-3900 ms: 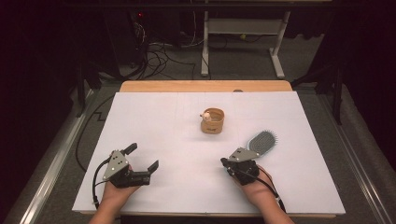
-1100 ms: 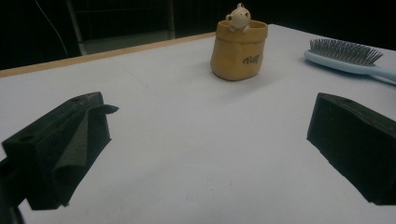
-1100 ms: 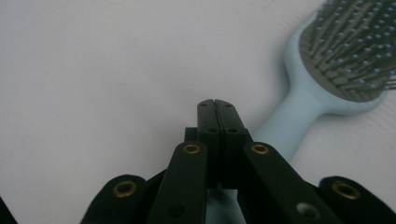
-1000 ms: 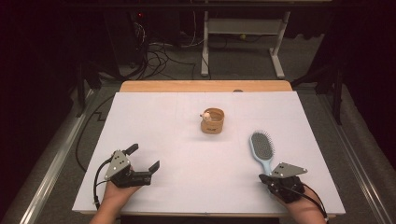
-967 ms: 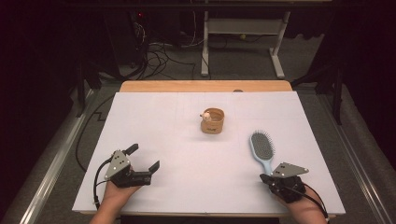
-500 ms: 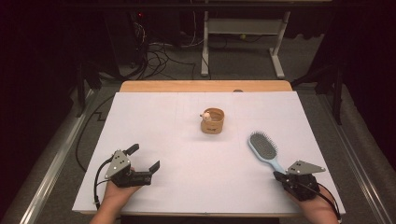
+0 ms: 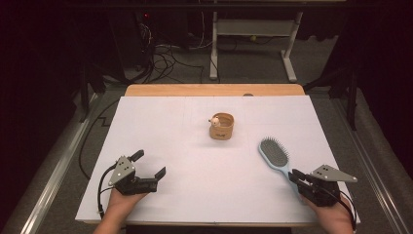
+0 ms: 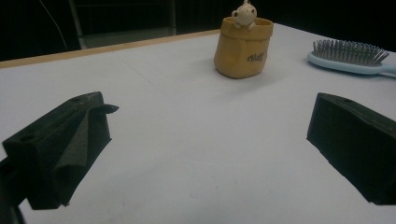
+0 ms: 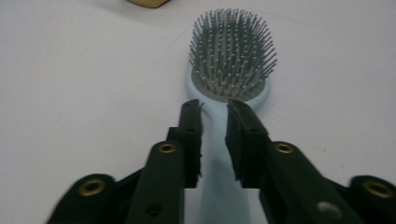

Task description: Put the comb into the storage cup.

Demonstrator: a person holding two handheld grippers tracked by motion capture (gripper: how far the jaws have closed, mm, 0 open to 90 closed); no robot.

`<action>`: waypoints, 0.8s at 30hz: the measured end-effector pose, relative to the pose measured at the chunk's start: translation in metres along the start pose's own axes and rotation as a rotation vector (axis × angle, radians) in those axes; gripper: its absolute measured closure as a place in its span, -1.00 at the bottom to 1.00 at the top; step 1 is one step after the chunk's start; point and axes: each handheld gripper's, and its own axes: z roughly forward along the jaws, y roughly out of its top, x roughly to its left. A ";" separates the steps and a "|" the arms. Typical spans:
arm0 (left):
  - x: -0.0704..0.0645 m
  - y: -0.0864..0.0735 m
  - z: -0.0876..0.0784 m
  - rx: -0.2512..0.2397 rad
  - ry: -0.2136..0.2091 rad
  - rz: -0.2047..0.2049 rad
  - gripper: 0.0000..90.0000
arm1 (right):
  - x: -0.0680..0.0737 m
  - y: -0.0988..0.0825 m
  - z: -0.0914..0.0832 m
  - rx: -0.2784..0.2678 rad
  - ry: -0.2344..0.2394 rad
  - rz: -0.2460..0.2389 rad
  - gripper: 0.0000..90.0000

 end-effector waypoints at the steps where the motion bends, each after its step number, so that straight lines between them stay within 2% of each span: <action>1: 0.000 0.000 0.000 0.001 0.000 0.000 -0.99 | -0.001 -0.001 0.000 -0.003 0.002 0.009 0.49; 8: 0.000 -0.001 0.001 0.003 -0.001 -0.007 -0.98 | -0.007 -0.002 0.002 -0.009 0.006 0.058 -0.08; 17: 0.000 0.000 0.000 0.000 -0.006 0.003 -0.98 | -0.010 -0.001 0.006 -0.010 -0.019 0.100 -1.00; 24: 0.000 -0.001 0.000 0.011 -0.010 -0.005 -0.98 | -0.008 0.000 0.005 -0.020 -0.034 0.088 -1.00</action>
